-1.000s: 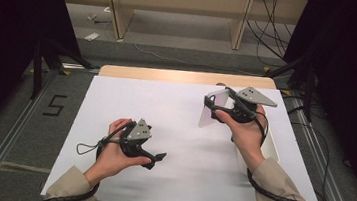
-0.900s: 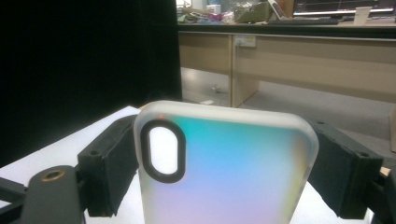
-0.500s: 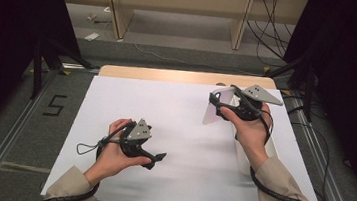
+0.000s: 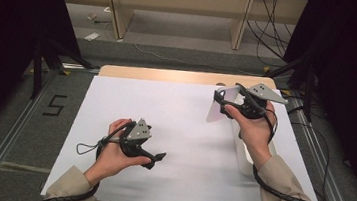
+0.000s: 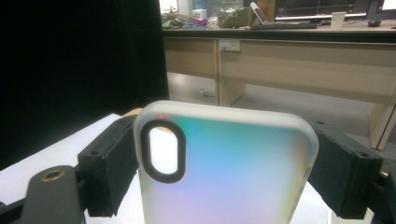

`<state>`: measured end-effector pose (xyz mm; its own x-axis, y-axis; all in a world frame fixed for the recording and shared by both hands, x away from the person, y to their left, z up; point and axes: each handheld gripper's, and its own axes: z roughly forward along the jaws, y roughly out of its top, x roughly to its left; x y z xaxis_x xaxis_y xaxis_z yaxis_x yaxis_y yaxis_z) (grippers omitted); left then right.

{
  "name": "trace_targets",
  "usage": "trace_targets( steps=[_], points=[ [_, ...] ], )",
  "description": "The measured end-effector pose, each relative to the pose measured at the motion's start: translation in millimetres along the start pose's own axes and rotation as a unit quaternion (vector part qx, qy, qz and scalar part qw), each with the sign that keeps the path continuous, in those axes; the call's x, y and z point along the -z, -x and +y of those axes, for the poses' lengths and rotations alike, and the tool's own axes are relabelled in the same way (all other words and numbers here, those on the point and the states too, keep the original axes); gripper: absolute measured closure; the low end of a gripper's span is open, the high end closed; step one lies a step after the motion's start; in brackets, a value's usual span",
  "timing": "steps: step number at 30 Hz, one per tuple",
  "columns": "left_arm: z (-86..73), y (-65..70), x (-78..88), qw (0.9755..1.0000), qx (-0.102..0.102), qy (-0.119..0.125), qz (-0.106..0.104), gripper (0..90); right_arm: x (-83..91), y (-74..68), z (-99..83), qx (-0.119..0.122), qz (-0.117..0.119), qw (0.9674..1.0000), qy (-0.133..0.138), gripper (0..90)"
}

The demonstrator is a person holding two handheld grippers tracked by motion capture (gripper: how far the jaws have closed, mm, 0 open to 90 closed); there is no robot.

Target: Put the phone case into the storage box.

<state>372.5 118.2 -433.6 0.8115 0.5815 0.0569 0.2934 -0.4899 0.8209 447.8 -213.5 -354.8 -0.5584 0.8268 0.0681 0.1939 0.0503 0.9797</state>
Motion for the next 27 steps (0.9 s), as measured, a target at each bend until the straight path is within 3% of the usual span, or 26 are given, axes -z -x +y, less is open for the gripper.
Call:
trace_targets(
  steps=[27],
  points=[
    [0.1,-0.3,0.1,1.0,0.0,0.001,-0.001,0.0,9.2,18.1,7.9,-0.008,-0.029,0.9995,0.014,18.2]
  ],
)
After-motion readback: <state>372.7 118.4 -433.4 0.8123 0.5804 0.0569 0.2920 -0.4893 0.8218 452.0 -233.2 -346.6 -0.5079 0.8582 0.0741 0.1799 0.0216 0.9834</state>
